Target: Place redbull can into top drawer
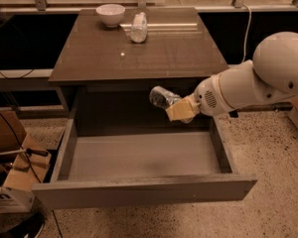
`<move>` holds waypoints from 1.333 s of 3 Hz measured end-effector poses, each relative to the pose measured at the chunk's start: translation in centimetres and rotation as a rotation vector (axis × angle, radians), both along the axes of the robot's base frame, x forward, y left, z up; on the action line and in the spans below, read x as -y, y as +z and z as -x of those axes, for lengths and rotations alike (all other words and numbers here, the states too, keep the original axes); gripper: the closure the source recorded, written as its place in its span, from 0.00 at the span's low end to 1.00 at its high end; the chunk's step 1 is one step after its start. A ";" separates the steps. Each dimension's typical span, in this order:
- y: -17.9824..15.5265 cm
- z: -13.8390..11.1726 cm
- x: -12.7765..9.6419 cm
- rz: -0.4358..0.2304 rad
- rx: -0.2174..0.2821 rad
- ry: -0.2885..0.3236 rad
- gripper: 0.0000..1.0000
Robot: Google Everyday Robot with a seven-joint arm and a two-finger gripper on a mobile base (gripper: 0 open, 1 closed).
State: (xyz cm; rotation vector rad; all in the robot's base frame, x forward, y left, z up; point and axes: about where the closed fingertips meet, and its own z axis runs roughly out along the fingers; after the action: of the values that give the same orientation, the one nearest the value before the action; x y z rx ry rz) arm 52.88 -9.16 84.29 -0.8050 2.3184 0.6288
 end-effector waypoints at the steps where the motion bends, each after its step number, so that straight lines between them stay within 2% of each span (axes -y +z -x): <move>1: -3.4 3.8 -3.9 0.004 -0.103 0.087 1.00; 2: -7.8 3.8 -5.9 0.036 -0.143 0.049 1.00; 3: -11.9 2.6 -6.5 0.063 -0.162 -0.010 1.00; 4: -15.6 1.7 -6.8 0.086 -0.188 -0.066 0.82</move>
Offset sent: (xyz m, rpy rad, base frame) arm -0.0293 0.0806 -0.1355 -0.0706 0.1728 -0.0264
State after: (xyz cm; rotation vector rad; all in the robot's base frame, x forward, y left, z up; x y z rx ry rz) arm 51.16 -2.32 68.70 -0.7320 2.5469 0.6026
